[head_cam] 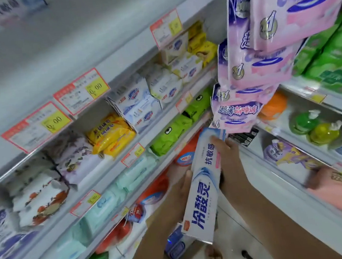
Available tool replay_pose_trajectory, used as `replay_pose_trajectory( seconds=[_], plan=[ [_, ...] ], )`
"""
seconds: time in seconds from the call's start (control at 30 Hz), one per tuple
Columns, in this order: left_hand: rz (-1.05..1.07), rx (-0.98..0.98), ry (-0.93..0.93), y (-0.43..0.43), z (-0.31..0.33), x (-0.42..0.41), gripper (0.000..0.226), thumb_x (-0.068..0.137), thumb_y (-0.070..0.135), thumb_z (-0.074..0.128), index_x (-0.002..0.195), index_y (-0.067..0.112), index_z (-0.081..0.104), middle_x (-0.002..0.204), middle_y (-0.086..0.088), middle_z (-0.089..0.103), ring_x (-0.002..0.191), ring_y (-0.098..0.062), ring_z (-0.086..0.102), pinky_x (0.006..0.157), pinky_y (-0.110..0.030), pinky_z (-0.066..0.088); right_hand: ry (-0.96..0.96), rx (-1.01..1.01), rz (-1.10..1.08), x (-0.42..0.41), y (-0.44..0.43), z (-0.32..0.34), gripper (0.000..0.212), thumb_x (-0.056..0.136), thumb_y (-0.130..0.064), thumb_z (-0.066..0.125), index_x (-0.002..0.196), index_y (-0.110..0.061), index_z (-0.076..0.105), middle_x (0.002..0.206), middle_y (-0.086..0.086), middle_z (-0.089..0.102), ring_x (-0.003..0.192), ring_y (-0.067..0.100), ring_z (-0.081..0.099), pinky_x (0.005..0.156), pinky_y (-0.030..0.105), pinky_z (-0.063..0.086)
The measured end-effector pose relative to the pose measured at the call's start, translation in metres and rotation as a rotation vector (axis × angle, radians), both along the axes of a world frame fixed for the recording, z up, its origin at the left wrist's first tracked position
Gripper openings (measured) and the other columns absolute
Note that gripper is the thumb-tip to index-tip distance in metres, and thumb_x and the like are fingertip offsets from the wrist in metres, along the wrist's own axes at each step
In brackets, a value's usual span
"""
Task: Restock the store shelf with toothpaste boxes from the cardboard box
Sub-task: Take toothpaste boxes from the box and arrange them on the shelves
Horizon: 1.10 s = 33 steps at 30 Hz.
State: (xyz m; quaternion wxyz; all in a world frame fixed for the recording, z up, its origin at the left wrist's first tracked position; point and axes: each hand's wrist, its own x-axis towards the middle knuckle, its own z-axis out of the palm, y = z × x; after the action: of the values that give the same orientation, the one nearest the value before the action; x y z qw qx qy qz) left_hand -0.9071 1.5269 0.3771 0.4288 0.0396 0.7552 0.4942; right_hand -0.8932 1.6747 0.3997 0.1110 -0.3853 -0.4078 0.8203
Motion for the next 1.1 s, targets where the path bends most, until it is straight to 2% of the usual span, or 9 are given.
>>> replay_pose_trajectory(
  seconds=[0.07, 0.17, 0.23, 0.47, 0.57, 0.67, 0.83, 0.97, 1.1],
  plan=[
    [-0.011, -0.009, 0.042, 0.006, 0.027, -0.004, 0.086, 0.066, 0.093, 0.029, 0.128, 0.039, 0.053, 0.127, 0.002, 0.061, 0.117, -0.019, 0.058, 0.101, -0.041, 0.046, 0.065, 0.025, -0.007, -0.004, 0.007, 0.022, 0.066, 0.075, -0.033, 0.071, 0.128, -0.007, 0.042, 0.083, 0.01, 0.06, 0.071, 0.026, 0.063, 0.064, 0.038, 0.054],
    [-0.108, 0.067, -0.018, 0.015, 0.092, -0.011, 0.046, 0.08, 0.075, 0.024, 0.104, 0.051, 0.056, 0.09, 0.017, 0.073, 0.084, -0.002, 0.069, 0.068, -0.018, 0.054, 0.146, 0.015, -0.018, -0.01, 0.016, 0.051, 0.052, 0.088, -0.027, 0.063, 0.134, -0.014, 0.042, 0.081, 0.004, 0.062, 0.067, 0.019, 0.063, 0.061, 0.034, 0.052],
    [-0.155, 0.17, -0.081, 0.017, 0.126, -0.014, 0.034, 0.09, 0.059, 0.028, 0.11, 0.044, 0.052, 0.083, 0.017, 0.073, 0.076, 0.001, 0.069, 0.061, -0.015, 0.053, 0.177, 0.019, -0.037, -0.015, 0.022, 0.074, 0.051, 0.088, -0.029, 0.061, 0.134, -0.014, 0.044, 0.082, 0.006, 0.061, 0.068, 0.022, 0.062, 0.06, 0.035, 0.054],
    [-0.333, 0.222, 0.004, 0.021, 0.213, -0.043, 0.071, 0.082, 0.054, 0.06, 0.144, 0.035, 0.028, 0.109, 0.015, 0.068, 0.099, -0.008, 0.066, 0.094, -0.031, 0.051, 0.349, 0.082, -0.038, -0.03, 0.037, 0.155, 0.054, 0.074, -0.045, 0.059, 0.119, -0.015, 0.055, 0.081, 0.0, 0.062, 0.077, 0.021, 0.062, 0.064, 0.034, 0.05],
    [-0.316, 0.224, 0.091, 0.021, 0.242, -0.052, 0.078, 0.086, 0.047, 0.061, 0.15, 0.036, 0.017, 0.117, 0.014, 0.064, 0.107, -0.008, 0.064, 0.094, -0.026, 0.05, 0.444, 0.028, -0.001, -0.037, 0.037, 0.191, 0.025, 0.09, -0.042, 0.048, 0.097, -0.02, 0.059, 0.068, -0.002, 0.062, 0.069, 0.019, 0.061, 0.065, 0.034, 0.049],
    [-0.338, 0.219, 0.188, 0.021, 0.27, -0.058, 0.084, 0.072, 0.057, 0.064, 0.145, 0.045, 0.024, 0.119, 0.0, 0.067, 0.109, -0.024, 0.064, 0.098, -0.043, 0.049, 0.527, 0.055, 0.032, -0.043, 0.038, 0.226, 0.024, 0.094, -0.043, 0.043, 0.093, -0.025, 0.059, 0.075, 0.0, 0.057, 0.072, 0.017, 0.058, 0.071, 0.034, 0.046],
    [-0.296, 0.237, 0.345, 0.021, 0.316, -0.048, 0.028, 0.094, 0.046, 0.049, 0.112, 0.062, 0.034, 0.118, 0.006, 0.066, 0.084, -0.006, 0.068, 0.077, -0.022, 0.055, 0.56, 0.098, 0.024, -0.058, 0.036, 0.274, 0.035, 0.094, -0.041, 0.042, 0.117, -0.019, 0.057, 0.09, 0.004, 0.059, 0.08, 0.019, 0.058, 0.075, 0.033, 0.046],
    [-0.329, 0.296, 0.355, 0.013, 0.326, -0.045, 0.061, 0.091, 0.039, 0.058, 0.141, 0.048, 0.023, 0.121, 0.012, 0.062, 0.102, -0.014, 0.065, 0.094, -0.036, 0.049, 0.589, 0.113, 0.035, -0.071, 0.03, 0.294, 0.023, 0.092, -0.039, 0.044, 0.096, -0.019, 0.056, 0.074, -0.001, 0.056, 0.062, 0.013, 0.055, 0.056, 0.023, 0.045],
    [-0.305, 0.348, 0.339, -0.004, 0.33, -0.052, 0.056, 0.091, 0.024, 0.059, 0.138, 0.042, 0.034, 0.129, 0.003, 0.06, 0.101, -0.017, 0.062, 0.085, -0.033, 0.052, 0.626, 0.081, 0.045, -0.083, 0.02, 0.296, 0.023, 0.09, -0.041, 0.045, 0.091, -0.02, 0.054, 0.073, -0.004, 0.059, 0.065, 0.012, 0.058, 0.058, 0.024, 0.046]
  ],
)
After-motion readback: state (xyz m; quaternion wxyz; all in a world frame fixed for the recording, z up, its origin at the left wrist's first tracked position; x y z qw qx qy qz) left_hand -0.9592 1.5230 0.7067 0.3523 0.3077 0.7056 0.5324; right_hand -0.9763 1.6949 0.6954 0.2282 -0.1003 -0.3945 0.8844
